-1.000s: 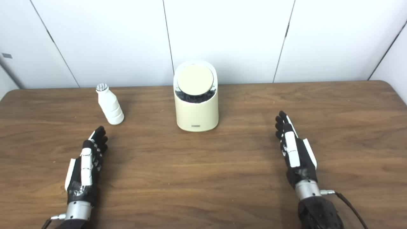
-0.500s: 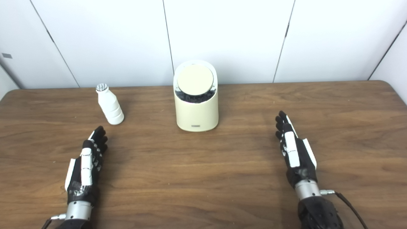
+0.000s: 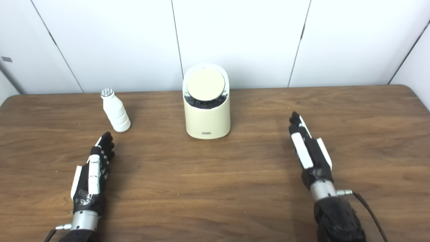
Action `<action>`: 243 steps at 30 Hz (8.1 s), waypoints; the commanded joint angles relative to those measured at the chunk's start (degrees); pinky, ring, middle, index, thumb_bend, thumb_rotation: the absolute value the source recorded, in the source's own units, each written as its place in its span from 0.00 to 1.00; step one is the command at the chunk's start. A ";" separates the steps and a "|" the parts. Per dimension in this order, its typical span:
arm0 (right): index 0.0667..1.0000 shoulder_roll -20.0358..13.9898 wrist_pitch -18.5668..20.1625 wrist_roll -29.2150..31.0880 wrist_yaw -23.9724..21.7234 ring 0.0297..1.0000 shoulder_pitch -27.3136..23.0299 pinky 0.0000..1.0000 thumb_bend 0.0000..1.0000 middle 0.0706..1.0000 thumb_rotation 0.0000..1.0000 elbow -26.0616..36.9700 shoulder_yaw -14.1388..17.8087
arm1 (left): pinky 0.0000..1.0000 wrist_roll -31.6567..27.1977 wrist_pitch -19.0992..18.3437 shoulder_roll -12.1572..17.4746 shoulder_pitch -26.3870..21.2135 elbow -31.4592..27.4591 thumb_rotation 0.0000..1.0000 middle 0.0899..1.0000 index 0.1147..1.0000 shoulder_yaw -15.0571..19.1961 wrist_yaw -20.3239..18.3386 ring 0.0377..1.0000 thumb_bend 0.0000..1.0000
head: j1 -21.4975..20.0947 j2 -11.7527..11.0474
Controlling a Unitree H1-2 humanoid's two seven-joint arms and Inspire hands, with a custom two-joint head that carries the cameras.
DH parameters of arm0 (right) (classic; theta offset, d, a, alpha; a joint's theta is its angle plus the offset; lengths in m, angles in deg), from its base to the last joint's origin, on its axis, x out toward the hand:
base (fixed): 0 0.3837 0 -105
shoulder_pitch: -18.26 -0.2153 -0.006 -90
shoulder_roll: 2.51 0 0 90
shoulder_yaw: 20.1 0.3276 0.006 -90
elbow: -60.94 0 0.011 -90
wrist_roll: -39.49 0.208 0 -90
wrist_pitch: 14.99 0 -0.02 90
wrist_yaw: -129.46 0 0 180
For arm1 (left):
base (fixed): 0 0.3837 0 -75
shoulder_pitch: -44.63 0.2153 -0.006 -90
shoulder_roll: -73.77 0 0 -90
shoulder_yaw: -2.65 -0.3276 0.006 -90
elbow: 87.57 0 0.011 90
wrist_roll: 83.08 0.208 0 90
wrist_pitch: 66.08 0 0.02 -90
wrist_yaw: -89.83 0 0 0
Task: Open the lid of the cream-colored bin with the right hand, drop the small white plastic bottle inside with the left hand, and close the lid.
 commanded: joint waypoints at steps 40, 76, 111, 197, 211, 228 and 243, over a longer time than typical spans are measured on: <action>0.98 -3.86 6.27 -27.53 -4.51 0.91 -36.09 0.78 0.80 0.95 0.72 -16.61 -19.49 | 0.97 0.13 1.28 -3.88 0.96 0.32 0.96 0.94 0.91 -1.97 1.13 0.96 0.40 | 0.82 0.26; 0.98 -4.54 3.04 -31.50 -4.71 0.94 -38.32 0.85 0.81 0.94 0.43 -23.33 -21.42 | 0.98 0.17 0.78 -5.25 0.52 0.49 0.88 0.94 0.91 -2.12 1.77 0.96 0.37 | 0.66 0.56; 0.96 -2.83 2.07 -26.63 -3.58 0.88 -35.27 0.75 0.58 0.94 0.63 -22.63 -15.69 | 0.99 1.81 -0.45 -4.87 0.98 -0.39 0.66 0.94 0.87 -2.90 1.84 0.97 0.44 | 1.18 0.84; 0.95 2.63 -15.37 11.52 -2.90 0.98 10.74 1.00 0.61 0.97 0.89 0.04 3.98 | 0.87 14.05 2.47 -4.69 2.70 -2.44 0.44 0.87 0.89 -1.95 7.34 0.88 0.65 | 17.96 -7.23; 0.96 2.08 -14.60 11.16 -3.35 0.99 10.82 1.00 0.64 0.97 0.87 1.01 3.92 | 0.96 35.07 -15.55 0.39 -1.80 -16.89 0.48 0.95 0.91 -2.94 6.81 0.97 0.84 | 17.59 -6.99; 0.97 1.91 -15.79 8.50 -3.22 1.00 10.37 1.00 0.64 0.98 0.86 0.20 2.40 | 0.79 40.11 -24.64 8.31 -13.02 -9.18 0.44 0.93 0.87 -0.84 5.60 0.93 0.86 | 17.37 -6.14; 0.96 1.85 -16.65 6.44 -3.02 1.00 10.36 1.00 0.63 0.95 0.86 -0.52 2.13 | 0.79 40.53 -28.36 14.93 -24.69 5.78 0.49 0.89 0.89 -5.56 0.95 0.92 0.87 | 16.50 -4.91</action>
